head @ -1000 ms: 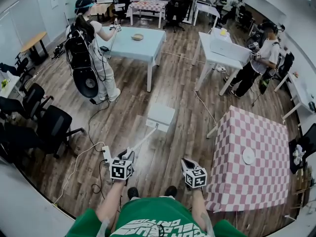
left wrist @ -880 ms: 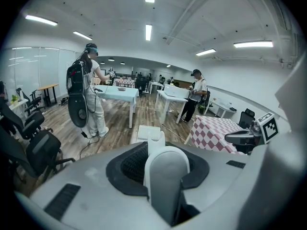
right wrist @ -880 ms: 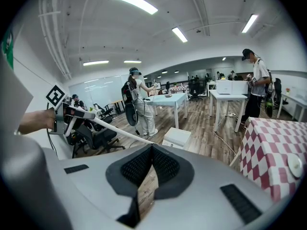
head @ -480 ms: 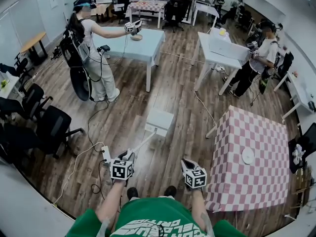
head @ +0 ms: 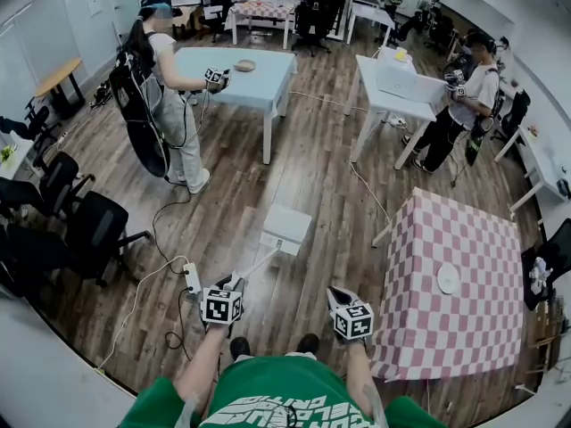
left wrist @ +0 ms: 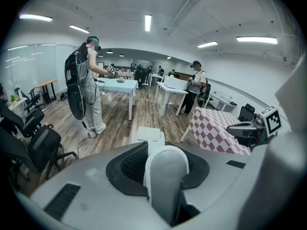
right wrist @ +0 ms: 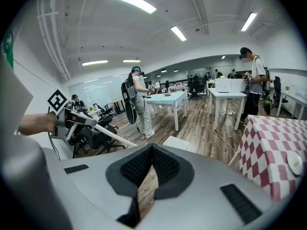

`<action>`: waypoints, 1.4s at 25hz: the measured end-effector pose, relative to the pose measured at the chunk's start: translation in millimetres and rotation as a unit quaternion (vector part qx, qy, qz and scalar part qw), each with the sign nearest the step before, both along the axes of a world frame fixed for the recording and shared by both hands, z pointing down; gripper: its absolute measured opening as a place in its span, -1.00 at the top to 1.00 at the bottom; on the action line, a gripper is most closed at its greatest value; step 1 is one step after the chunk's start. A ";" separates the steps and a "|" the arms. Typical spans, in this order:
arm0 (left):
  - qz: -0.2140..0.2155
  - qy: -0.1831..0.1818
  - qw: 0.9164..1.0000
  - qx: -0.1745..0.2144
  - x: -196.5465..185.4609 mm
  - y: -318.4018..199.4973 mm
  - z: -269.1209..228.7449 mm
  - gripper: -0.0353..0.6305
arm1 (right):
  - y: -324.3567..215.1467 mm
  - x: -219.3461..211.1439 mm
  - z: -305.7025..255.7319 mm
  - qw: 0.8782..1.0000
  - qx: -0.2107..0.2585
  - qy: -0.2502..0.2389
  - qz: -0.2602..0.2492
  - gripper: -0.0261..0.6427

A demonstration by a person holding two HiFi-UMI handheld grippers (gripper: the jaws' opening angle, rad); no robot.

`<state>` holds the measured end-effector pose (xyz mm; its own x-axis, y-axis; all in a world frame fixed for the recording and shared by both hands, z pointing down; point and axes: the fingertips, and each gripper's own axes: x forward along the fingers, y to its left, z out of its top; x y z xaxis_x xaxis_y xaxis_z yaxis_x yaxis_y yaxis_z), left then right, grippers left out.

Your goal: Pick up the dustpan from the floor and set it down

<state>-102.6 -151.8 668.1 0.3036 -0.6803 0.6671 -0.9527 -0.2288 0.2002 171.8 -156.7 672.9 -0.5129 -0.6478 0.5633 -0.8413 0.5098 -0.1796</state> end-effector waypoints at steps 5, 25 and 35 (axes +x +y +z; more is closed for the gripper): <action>0.001 -0.005 1.000 -0.013 3.5 2.8 9.2 0.57 | 2.8 3.1 2.0 1.000 -0.004 0.000 0.001 0.90; 0.012 -0.024 0.996 -0.089 12.7 6.8 76.5 0.57 | 1.9 4.1 28.6 0.999 -0.033 0.002 -0.001 0.90; 0.012 -0.041 0.989 -0.145 9.4 13.2 128.7 0.57 | -1.8 4.1 36.4 0.999 -0.045 0.010 -0.005 0.90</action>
